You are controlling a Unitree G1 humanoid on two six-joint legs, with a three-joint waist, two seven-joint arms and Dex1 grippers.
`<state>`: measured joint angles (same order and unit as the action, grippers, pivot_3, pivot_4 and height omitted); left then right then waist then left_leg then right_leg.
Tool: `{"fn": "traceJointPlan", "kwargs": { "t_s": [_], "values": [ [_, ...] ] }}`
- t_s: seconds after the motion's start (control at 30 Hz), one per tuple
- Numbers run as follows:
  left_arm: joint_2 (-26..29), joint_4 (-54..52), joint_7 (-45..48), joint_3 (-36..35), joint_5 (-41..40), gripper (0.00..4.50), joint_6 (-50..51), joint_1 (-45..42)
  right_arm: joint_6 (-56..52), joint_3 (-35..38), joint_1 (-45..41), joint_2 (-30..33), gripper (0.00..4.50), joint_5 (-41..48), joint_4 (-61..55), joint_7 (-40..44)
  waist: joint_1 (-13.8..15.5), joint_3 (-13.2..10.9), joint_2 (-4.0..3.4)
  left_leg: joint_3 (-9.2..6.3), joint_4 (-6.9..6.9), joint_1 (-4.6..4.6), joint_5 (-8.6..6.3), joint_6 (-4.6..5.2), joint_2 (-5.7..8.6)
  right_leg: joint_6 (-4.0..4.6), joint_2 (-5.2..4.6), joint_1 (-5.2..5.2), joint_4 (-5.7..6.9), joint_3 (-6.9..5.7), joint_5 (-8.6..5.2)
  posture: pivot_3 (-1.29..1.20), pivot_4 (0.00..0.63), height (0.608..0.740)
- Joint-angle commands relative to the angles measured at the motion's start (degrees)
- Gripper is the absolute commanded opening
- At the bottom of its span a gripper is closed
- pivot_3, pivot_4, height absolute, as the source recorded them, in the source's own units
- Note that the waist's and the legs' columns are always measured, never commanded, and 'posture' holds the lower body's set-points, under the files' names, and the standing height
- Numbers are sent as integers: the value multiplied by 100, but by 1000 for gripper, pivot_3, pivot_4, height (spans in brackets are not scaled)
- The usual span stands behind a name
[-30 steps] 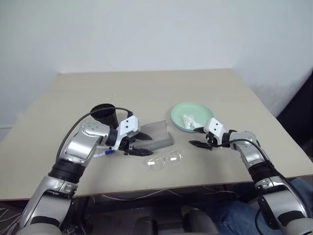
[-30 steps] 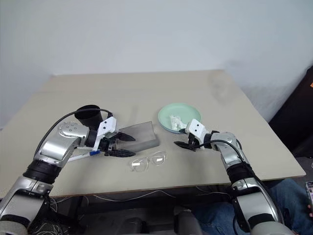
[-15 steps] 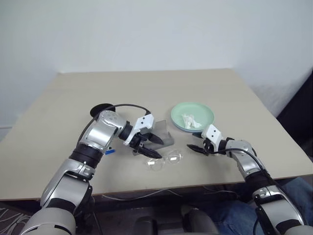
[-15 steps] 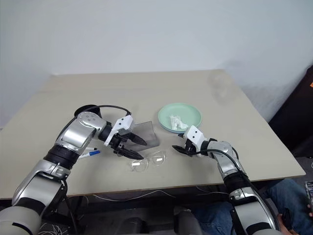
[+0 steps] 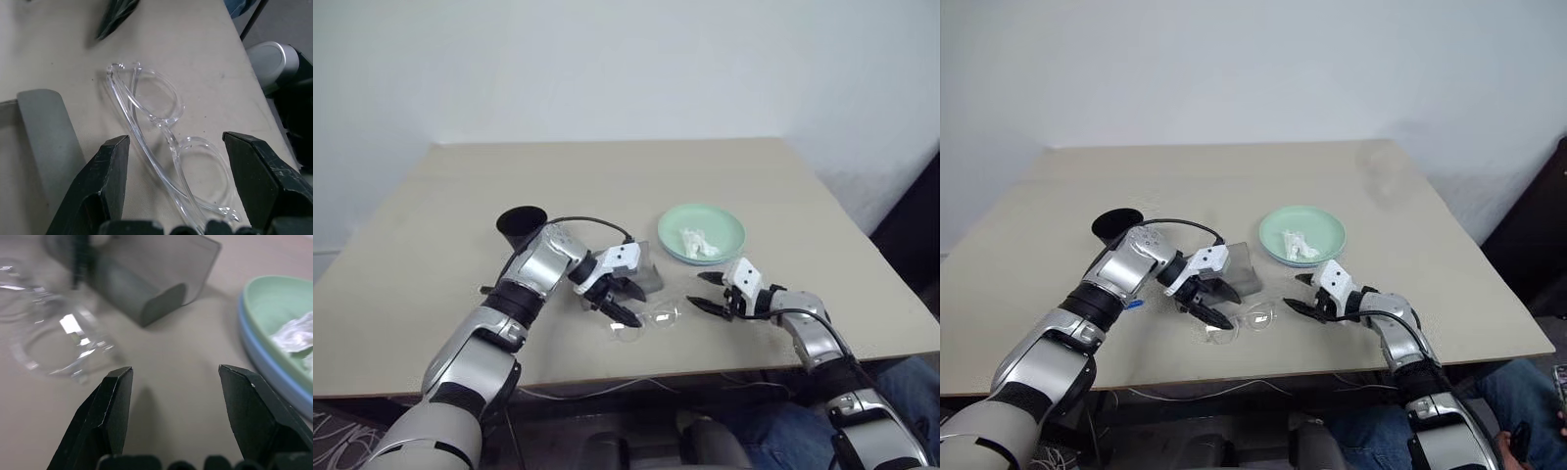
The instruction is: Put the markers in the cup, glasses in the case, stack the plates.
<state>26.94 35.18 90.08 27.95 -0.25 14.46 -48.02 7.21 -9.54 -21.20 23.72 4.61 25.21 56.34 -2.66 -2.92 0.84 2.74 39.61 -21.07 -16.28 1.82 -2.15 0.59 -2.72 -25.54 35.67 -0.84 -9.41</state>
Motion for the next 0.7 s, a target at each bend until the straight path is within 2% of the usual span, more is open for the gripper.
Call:
{"fn": "traceJointPlan", "kwargs": {
  "t_s": [0.03,0.23,0.7],
  "values": [
    [-48,94,41,-63,81,3203,-152,-232,-104,178,-19,171,3021,347,-358,334,2,-1,3,0,1,1,0,0,0,0,0,0,1,0,0,0,0,721],
    [-141,298,16,-120,167,3203,-212,-254,-432,197,122,375,3021,671,-663,766,5,-3,5,-4,2,-1,0,0,1,0,0,1,1,-2,0,0,0,721],
    [-435,674,-52,-163,206,3203,-125,-452,-397,94,278,298,3021,476,-744,536,3,-7,12,-6,7,-3,-1,1,4,-2,-2,1,1,-2,0,0,0,721]
  ]
}}
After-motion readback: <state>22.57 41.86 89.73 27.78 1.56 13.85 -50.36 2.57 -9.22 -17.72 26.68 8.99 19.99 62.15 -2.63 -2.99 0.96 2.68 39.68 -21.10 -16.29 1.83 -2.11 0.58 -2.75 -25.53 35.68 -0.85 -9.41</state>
